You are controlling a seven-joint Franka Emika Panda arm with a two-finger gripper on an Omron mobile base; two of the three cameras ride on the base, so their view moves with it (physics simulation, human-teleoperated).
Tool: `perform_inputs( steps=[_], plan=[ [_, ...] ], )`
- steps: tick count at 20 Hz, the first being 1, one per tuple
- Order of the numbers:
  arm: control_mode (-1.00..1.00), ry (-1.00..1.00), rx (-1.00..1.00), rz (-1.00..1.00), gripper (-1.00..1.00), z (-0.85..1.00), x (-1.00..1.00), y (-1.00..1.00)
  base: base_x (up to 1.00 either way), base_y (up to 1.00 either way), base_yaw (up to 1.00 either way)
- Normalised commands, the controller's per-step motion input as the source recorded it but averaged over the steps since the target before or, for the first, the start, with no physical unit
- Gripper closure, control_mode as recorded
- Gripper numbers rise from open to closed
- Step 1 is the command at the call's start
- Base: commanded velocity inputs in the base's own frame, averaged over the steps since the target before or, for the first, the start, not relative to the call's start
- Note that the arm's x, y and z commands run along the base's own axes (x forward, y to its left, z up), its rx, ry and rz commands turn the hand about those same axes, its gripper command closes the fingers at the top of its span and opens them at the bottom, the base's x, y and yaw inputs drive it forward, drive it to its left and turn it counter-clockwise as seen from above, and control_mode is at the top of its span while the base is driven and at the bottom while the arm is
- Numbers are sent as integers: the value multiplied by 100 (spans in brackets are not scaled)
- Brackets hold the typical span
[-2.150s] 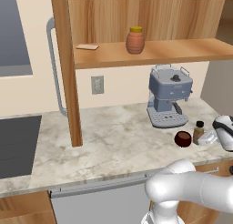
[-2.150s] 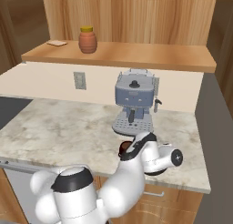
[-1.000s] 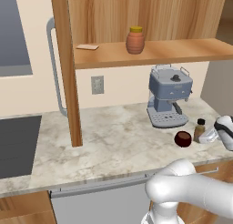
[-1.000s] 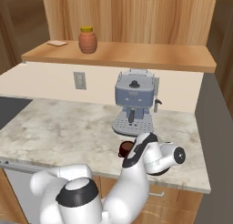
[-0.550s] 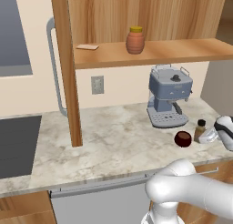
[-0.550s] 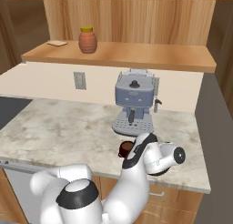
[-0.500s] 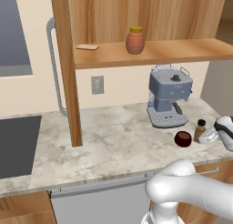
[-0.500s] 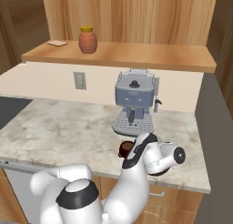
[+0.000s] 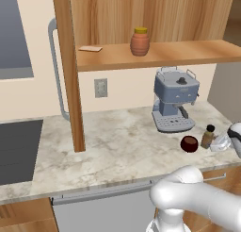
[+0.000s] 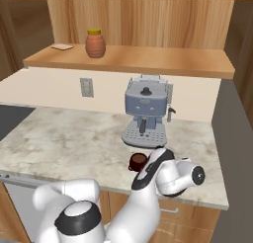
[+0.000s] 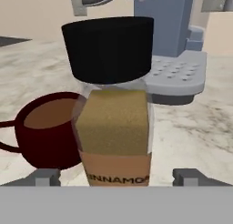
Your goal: Pick the cinnamon and honey bottle from the cabinet and place them next to the mug.
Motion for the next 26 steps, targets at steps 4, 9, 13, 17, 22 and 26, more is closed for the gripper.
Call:
perform_inputs(
  steps=[4, 9, 13, 17, 22, 26],
  plan=[
    [-100, -7, 0, -5, -100, 22, -34, -6, 0, 0, 0],
    [-100, -9, 0, -7, -100, 55, -23, 0, 0, 0, 0],
    [-100, -4, 0, -12, -100, 74, -36, 0, 0, 0, 0],
    [-100, 2, 0, -17, -100, 78, -26, 3, 0, 0, 0],
    [-100, 15, -2, -23, -100, 77, -5, 45, 0, 0, 0],
    [-100, 19, -4, -27, -100, 78, -7, 57, 0, 0, 0]
  ],
)
